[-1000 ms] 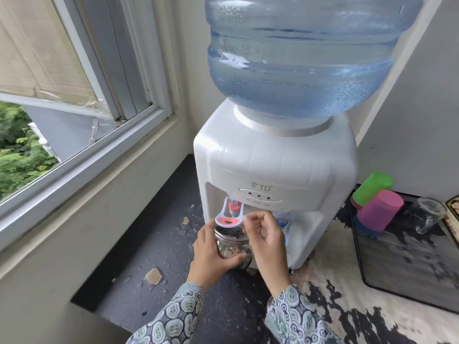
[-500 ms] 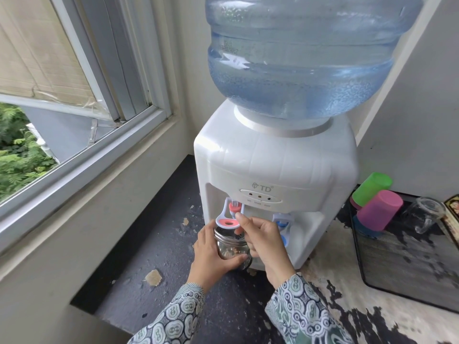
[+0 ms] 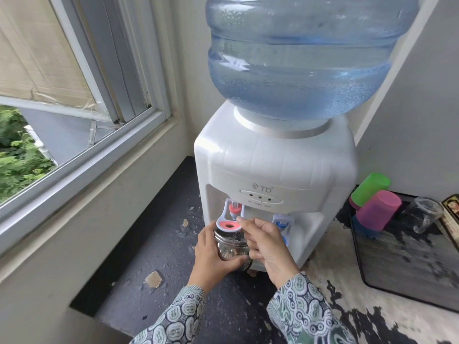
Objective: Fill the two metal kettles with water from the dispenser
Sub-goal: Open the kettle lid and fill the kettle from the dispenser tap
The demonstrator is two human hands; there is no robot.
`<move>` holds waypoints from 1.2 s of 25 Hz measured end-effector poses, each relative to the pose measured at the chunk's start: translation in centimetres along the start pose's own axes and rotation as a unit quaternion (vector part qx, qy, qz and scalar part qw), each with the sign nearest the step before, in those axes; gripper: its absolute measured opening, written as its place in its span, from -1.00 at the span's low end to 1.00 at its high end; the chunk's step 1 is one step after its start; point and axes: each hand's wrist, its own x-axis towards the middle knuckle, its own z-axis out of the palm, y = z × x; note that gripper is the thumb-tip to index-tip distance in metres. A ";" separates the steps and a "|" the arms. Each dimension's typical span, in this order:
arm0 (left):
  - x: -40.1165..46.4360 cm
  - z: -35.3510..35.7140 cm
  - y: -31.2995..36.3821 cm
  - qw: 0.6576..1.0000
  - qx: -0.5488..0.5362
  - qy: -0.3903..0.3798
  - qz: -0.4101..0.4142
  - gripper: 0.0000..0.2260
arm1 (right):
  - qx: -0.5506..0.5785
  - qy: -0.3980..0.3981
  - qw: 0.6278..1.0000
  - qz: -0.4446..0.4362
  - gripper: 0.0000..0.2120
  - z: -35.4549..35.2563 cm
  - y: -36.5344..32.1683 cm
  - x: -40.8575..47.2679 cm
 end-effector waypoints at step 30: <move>-1.6 1.4 -1.5 0.997 -0.014 0.064 0.033 -0.05 | -0.283 0.165 0.931 -0.164 -0.74 -2.8 9.7 -0.4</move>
